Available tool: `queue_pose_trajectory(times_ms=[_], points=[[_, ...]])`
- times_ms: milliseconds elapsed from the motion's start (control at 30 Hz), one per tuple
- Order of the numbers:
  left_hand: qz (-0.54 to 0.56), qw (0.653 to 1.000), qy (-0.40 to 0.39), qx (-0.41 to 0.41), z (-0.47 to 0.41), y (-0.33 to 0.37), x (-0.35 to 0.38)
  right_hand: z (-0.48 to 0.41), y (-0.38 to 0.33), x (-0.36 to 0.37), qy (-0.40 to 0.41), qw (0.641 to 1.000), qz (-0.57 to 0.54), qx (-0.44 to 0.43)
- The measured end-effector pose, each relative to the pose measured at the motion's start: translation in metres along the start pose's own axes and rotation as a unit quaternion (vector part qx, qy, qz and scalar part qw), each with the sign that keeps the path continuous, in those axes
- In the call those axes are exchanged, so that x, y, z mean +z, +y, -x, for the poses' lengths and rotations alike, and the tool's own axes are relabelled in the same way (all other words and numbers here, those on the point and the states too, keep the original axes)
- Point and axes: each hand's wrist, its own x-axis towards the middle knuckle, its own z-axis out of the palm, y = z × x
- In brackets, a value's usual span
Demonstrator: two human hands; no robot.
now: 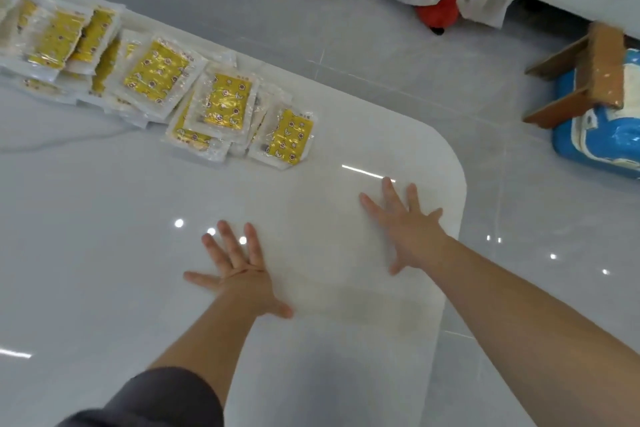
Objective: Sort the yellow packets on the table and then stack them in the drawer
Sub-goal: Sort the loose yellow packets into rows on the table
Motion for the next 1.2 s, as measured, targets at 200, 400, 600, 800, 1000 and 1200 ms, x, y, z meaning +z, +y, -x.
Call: queue_pose_trajectory(times_ms=[200, 400, 600, 800, 1000, 1200], points=[[-0.030, 0.998, 0.015, -0.062, 0.005, 0.017, -0.003, -0.010, 0.014, 0.021, 0.026, 0.998, 0.021, -0.050], [-0.034, 0.998, 0.041, 0.022, 0.031, 0.103, 0.008, -0.012, 0.027, 0.027, 0.047, 0.996, 0.020, -0.072], [0.030, 0.998, -0.037, -0.048, 0.027, 0.144, 0.011, -0.019, 0.036, 0.023, 0.066, 0.990, 0.050, -0.111], [0.039, 0.996, -0.039, -0.073, 0.030, 0.144, 0.009, -0.036, 0.077, -0.010, 0.103, 0.951, 0.181, -0.229], [0.030, 0.997, -0.027, -0.068, 0.031, 0.148, 0.016, -0.083, 0.111, -0.075, 0.130, 0.926, 0.275, -0.224], [0.035, 0.995, -0.044, -0.076, 0.031, 0.154, 0.009, -0.102, 0.117, -0.082, 0.129, 0.896, 0.309, -0.291]])
